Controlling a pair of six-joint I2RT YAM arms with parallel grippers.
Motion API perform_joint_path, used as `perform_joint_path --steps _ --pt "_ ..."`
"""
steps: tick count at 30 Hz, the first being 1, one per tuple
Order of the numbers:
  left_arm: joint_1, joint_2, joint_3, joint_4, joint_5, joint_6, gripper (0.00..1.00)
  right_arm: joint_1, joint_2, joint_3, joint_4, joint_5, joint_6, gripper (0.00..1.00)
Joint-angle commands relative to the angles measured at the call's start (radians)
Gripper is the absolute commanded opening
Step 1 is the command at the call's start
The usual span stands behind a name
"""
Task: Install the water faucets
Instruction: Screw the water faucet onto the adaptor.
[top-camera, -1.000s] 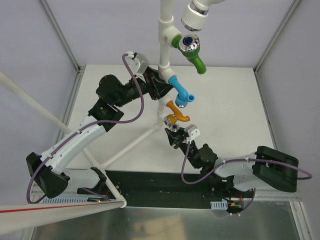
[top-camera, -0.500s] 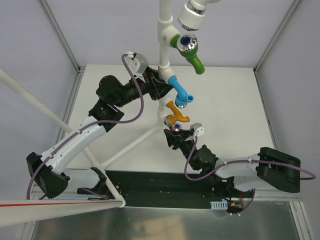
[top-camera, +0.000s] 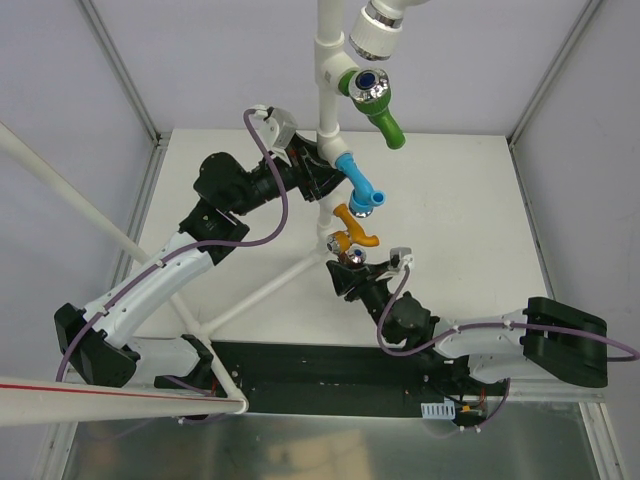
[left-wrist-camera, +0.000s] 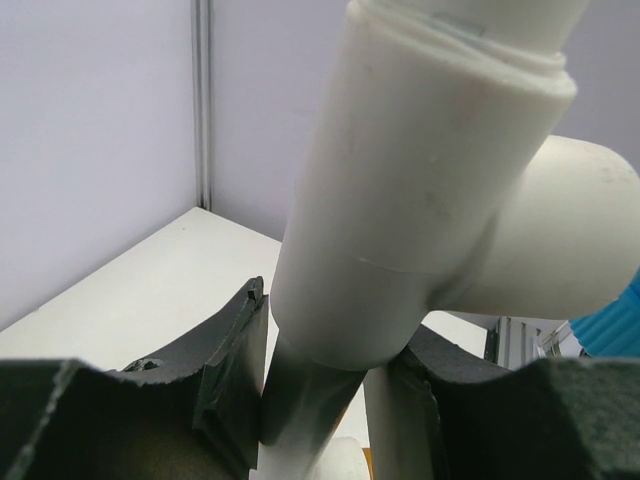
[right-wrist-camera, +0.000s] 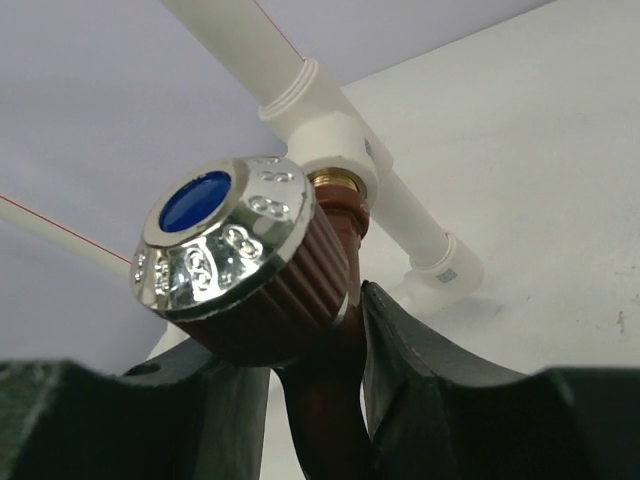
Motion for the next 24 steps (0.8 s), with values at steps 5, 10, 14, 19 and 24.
perform_joint_path --steps 5,10,14,19,24 --pt "-0.053 -0.125 0.064 0.248 0.084 -0.347 0.0 -0.026 -0.018 0.047 0.303 0.26 0.61 0.0" --pt "-0.053 -0.128 0.056 0.249 0.08 -0.346 0.0 -0.026 -0.026 0.059 0.301 0.238 0.523 0.0" --pt "-0.047 -0.133 0.052 0.249 0.075 -0.345 0.0 -0.026 -0.059 0.027 0.301 0.249 0.465 0.13" --pt "-0.046 -0.128 0.053 0.258 0.077 -0.351 0.0 -0.027 -0.072 0.007 0.301 0.284 0.524 0.0" --pt "-0.048 -0.125 0.052 0.264 0.077 -0.357 0.0 -0.027 -0.069 0.016 0.301 0.287 0.602 0.0"
